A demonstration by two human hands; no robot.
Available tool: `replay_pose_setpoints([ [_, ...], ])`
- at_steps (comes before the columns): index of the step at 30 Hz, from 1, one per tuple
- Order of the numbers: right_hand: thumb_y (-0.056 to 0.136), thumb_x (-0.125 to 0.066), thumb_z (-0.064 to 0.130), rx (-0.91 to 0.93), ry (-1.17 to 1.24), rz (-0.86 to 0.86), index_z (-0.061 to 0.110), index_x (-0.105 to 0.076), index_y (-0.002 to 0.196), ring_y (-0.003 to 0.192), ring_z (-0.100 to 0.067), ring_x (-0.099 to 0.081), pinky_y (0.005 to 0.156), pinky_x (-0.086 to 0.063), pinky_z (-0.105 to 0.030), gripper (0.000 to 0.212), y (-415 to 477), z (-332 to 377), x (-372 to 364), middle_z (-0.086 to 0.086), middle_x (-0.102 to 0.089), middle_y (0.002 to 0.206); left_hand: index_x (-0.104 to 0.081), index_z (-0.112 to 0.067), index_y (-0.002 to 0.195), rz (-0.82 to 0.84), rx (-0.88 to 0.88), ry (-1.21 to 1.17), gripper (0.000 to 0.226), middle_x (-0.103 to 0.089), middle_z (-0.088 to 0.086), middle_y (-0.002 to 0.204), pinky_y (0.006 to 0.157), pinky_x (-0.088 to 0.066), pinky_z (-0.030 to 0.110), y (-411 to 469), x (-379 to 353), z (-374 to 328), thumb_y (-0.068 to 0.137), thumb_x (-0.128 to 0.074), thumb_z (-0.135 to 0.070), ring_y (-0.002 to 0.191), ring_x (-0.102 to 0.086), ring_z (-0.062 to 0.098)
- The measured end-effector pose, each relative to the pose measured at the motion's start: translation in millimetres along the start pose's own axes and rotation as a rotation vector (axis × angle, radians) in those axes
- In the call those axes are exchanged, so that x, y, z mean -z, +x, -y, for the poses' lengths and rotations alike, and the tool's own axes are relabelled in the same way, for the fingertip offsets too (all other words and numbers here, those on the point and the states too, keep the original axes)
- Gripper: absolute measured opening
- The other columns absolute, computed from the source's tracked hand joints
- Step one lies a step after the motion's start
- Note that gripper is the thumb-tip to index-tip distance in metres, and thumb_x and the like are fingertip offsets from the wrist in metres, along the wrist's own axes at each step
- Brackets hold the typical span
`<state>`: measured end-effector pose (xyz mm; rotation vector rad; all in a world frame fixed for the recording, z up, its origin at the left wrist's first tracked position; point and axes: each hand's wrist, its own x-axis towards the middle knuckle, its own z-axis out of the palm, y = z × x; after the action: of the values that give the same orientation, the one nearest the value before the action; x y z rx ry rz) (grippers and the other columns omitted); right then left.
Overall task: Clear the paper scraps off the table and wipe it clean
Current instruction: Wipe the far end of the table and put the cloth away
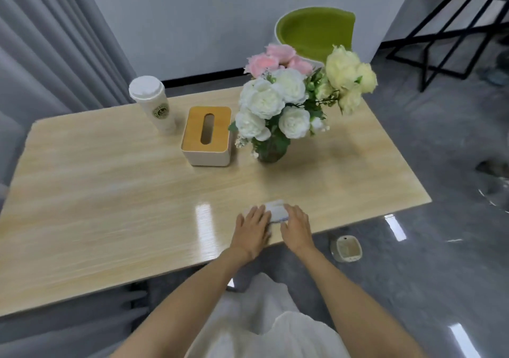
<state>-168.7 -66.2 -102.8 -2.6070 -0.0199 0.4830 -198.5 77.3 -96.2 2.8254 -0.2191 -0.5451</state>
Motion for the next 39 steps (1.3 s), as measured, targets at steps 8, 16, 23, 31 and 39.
replay_pose_setpoints([
  [8, 0.079, -0.072, 0.02, -0.358, 0.615, 0.055, 0.006, -0.059, 0.124, 0.106, -0.027, -0.062, 0.094, -0.049, -0.038, 0.049, 27.7, -1.0, 1.0, -0.01, -0.063, 0.123, -0.016, -0.017, 0.151, -0.012, 0.06, 0.039, 0.056, -0.011, 0.004, 0.159, 0.109, -0.023, 0.042, 0.9, -12.4, -12.7, 0.101, -0.035, -0.035, 0.145, -0.013, 0.024],
  [16, 0.08, -0.063, 0.016, -0.268, 0.803, 0.16, 0.013, -0.056, 0.054, 0.052, -0.012, -0.057, 0.062, -0.046, -0.023, 0.027, 9.1, 47.4, 9.8, 0.005, -0.058, 0.046, -0.034, -0.006, 0.143, -0.261, -0.003, -0.421, 0.068, -0.04, 0.014, 0.143, 0.104, -0.038, 0.04, -27.7, -18.1, 6.3, 0.085, -0.065, -0.022, 0.128, -0.042, 0.031],
  [23, 0.081, -0.065, 0.022, -0.172, 0.83, 0.396, 0.016, -0.053, 0.1, 0.09, -0.02, -0.065, 0.084, -0.056, -0.045, 0.023, -5.6, 129.8, -6.3, -0.007, -0.063, 0.095, -0.051, -0.019, 0.12, -0.672, 0.284, -0.761, 0.036, -0.056, -0.007, 0.113, 0.089, -0.045, 0.031, -75.5, -1.0, 36.3, 0.086, -0.055, -0.008, 0.102, -0.054, 0.016],
  [31, 0.09, -0.047, 0.015, -0.042, 0.545, 0.619, 0.002, -0.055, 0.087, 0.044, -0.024, -0.061, 0.053, -0.053, -0.035, 0.016, -41.4, 234.9, -69.6, -0.02, -0.062, 0.065, -0.061, -0.008, 0.102, -0.625, 0.811, -1.47, 0.016, -0.068, 0.01, 0.097, 0.082, -0.051, 0.038, -180.3, -4.1, 122.9, 0.088, -0.06, -0.016, 0.089, -0.064, 0.026],
  [39, 0.091, -0.043, 0.011, 0.538, -0.061, 0.418, 0.011, -0.046, 0.134, 0.129, -0.026, -0.039, 0.102, -0.035, -0.035, 0.043, -67.7, 278.8, -139.1, -0.009, -0.041, 0.14, -0.052, -0.003, 0.073, -0.869, 1.342, -0.751, 0.024, -0.042, 0.009, 0.086, 0.066, -0.034, 0.035, -263.0, -1.1, 268.6, 0.094, -0.053, -0.015, 0.071, -0.042, 0.026],
])
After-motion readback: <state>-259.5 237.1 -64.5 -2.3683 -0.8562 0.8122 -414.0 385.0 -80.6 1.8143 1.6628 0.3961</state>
